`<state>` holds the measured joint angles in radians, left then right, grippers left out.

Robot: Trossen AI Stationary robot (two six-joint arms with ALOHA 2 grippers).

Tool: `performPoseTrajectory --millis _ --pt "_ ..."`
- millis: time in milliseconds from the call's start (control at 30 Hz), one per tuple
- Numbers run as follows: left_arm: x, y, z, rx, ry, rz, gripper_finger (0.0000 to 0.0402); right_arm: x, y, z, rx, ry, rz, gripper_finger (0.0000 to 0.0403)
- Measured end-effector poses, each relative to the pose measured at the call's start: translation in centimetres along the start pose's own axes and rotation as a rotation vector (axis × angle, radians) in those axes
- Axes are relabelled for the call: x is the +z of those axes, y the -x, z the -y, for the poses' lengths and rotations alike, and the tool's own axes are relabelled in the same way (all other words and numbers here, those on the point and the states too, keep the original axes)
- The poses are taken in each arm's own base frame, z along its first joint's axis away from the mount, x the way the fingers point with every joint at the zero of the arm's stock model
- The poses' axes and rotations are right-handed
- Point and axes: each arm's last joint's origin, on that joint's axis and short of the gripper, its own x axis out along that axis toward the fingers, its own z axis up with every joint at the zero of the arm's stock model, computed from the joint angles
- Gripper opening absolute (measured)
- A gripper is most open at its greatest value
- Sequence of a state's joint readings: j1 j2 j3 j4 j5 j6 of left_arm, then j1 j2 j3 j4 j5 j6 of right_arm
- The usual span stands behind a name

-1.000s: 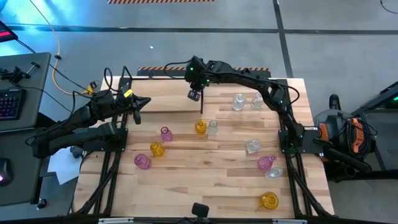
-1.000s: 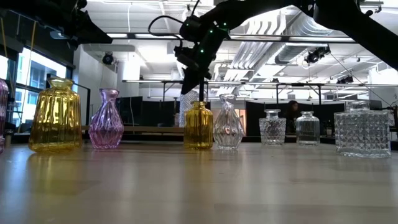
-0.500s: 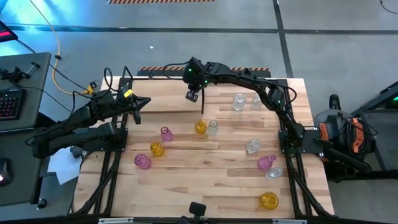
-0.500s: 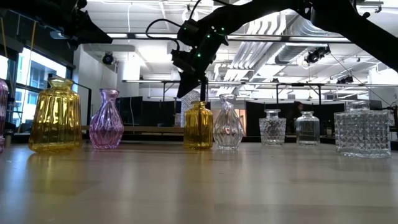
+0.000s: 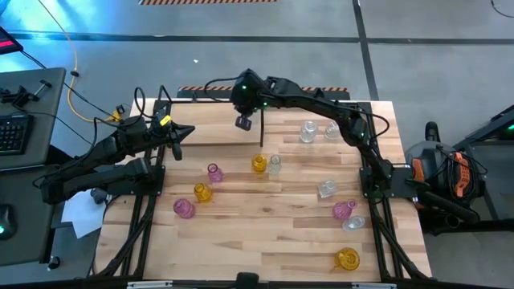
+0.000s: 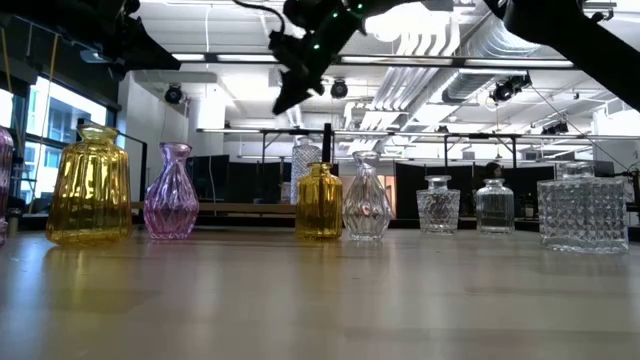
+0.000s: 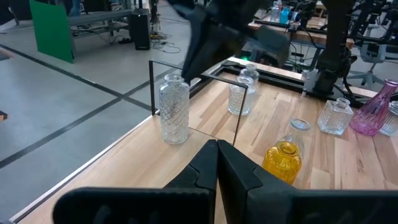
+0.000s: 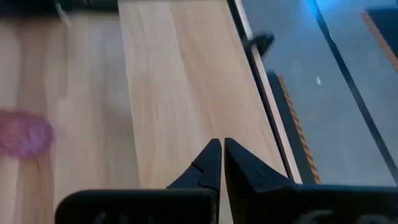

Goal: Sort vases onto shelf
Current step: Put the transparent vase in the top right corner of the shelf

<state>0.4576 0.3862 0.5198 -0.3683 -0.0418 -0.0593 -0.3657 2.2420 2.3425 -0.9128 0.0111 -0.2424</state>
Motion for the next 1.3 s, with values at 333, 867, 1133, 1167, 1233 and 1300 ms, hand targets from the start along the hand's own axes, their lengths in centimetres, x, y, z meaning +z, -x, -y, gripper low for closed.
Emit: performPoseTrajectory --millis 333,867,1133,1167,1233,1300 --pt "0.0 -0.1 0.0 0.0 -0.001 -0.005 0.0 -2.2 0.7 2.3 -0.164 -0.07 -0.212 0.0" --pt "0.0 -0.2 0.0 0.0 0.0 -0.009 0.0 -2.6 0.5 4.2 -0.134 -0.112 -0.187 0.0" --pt "0.0 -0.2 0.0 0.0 0.0 -0.009 0.0 -2.4 0.5 4.2 -0.109 -0.115 -0.165 0.0" --pt "0.0 -0.2 0.0 0.0 0.0 -0.009 0.0 -2.4 0.5 4.2 -0.107 -0.116 -0.16 0.0" --pt "0.0 -0.2 0.0 0.0 0.004 -0.009 0.0 -2.3 0.4 4.2 -0.092 -0.117 -0.149 0.0" --pt "0.0 -0.2 0.0 0.0 0.008 -0.009 0.0 -2.3 0.4 4.2 -0.08 -0.119 -0.141 0.0"
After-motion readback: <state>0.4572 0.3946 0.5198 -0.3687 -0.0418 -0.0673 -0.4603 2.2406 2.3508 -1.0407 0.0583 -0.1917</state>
